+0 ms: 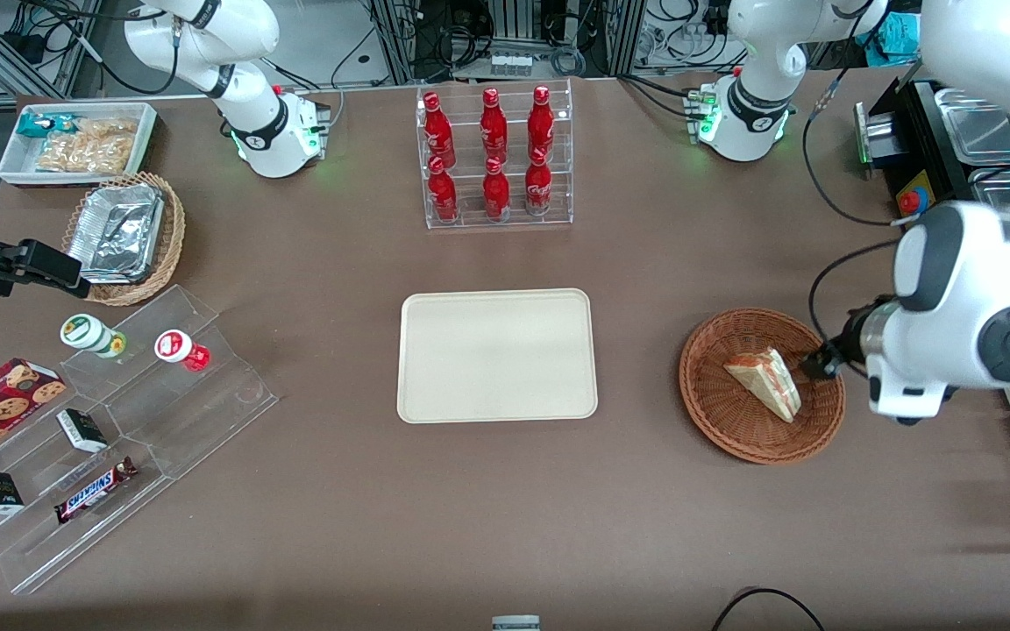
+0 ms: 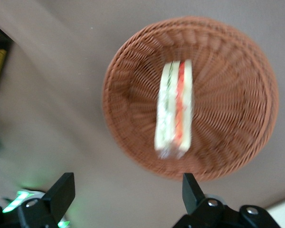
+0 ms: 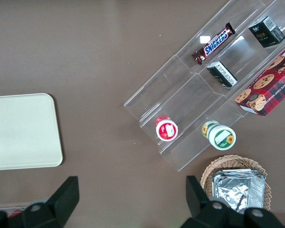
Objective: Place sandwich from basket to tray
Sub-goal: 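Lower the left gripper and close it on the wrapped sandwich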
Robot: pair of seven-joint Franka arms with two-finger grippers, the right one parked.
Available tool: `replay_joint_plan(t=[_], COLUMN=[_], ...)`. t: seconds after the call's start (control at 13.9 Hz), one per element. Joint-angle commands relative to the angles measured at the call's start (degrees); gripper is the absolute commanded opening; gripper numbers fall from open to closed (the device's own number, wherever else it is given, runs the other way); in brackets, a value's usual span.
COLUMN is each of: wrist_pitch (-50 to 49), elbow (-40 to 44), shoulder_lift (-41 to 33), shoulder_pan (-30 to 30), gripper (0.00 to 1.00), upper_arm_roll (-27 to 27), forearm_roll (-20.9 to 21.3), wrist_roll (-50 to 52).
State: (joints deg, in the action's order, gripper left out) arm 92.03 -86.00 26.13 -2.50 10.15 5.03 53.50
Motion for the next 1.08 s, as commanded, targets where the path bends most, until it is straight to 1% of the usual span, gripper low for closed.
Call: replay_joint_plan(t=[0.0, 0.22, 0.58, 0.86, 1.01], wrist_pitch=[5.2, 15.1, 19.9, 27.7, 30.0], elbow=[-2.0, -7.2, -14.4, -19.4, -21.6], shoulder_lift=[1.6, 2.9, 2.4, 2.9, 3.0], shoulder_pan=[0.0, 0.1, 0.0, -0.1, -0.1], gripper=[1.0, 1.0, 1.0, 1.0, 0.99], upper_arm_roll=[0.3, 0.3, 0.3, 0.3, 0.2], forearm_roll=[-0.1, 0.1, 0.7, 0.7, 0.8], wrist_roll=[5.9, 10.0, 10.0, 10.2, 10.1])
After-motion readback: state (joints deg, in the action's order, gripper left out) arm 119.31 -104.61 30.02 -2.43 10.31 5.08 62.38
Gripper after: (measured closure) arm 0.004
